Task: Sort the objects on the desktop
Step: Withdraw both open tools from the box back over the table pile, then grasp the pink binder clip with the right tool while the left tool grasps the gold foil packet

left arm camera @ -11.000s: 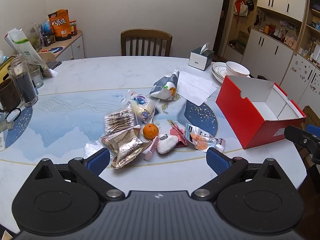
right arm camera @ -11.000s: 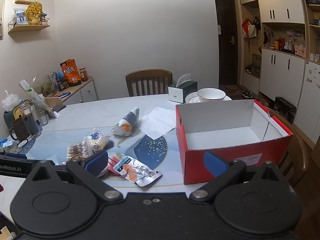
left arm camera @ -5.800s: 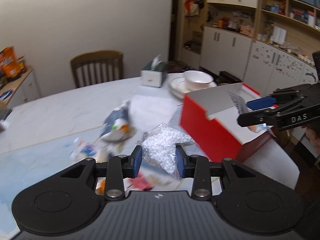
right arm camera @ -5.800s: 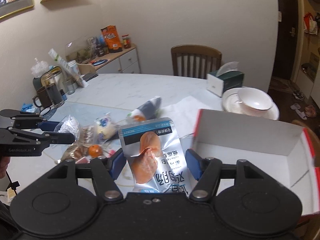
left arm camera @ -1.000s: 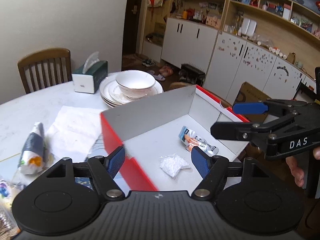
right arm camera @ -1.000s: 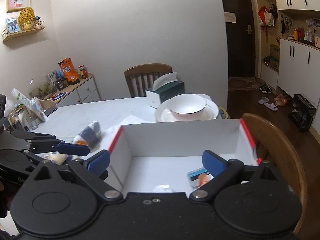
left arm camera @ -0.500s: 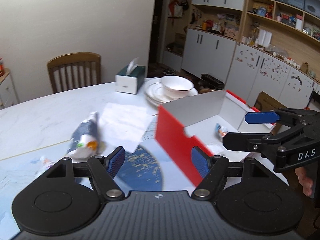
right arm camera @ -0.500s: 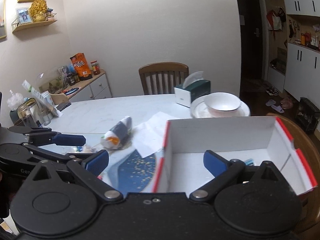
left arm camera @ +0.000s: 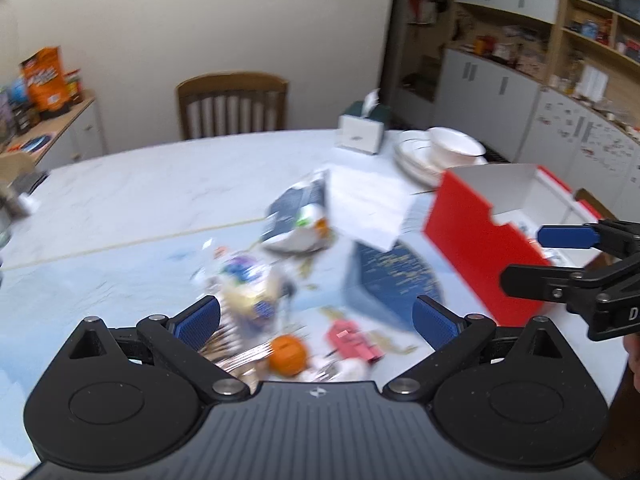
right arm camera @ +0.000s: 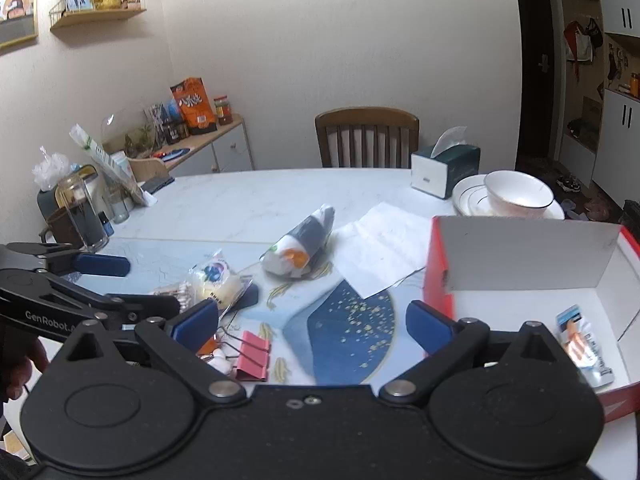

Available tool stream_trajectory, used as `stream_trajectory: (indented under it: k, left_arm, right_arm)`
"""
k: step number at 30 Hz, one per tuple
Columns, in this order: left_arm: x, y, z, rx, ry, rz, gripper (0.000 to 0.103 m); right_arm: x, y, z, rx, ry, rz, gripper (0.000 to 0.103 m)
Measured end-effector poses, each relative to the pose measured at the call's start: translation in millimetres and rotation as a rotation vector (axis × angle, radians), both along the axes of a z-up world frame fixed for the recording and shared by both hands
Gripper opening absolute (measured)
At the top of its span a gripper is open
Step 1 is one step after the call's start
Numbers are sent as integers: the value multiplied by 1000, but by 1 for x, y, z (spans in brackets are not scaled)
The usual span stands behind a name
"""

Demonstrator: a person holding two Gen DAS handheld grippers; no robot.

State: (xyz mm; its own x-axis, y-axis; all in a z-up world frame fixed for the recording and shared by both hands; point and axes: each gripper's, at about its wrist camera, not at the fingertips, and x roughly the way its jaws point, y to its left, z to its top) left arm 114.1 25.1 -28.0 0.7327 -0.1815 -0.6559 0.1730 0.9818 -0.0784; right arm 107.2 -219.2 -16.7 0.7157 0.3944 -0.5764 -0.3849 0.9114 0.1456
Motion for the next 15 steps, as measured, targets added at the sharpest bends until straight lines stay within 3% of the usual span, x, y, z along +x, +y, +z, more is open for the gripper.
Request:
stream_trajectory:
  k: [7, 15]
  left_arm:
    - [-1, 30, -31, 62, 90, 71, 103]
    - [3, 52, -52, 30, 176, 125, 103]
  right_arm:
    - [9, 28, -28, -51, 46, -7, 96]
    - [20, 51, -48, -77, 97, 40, 86]
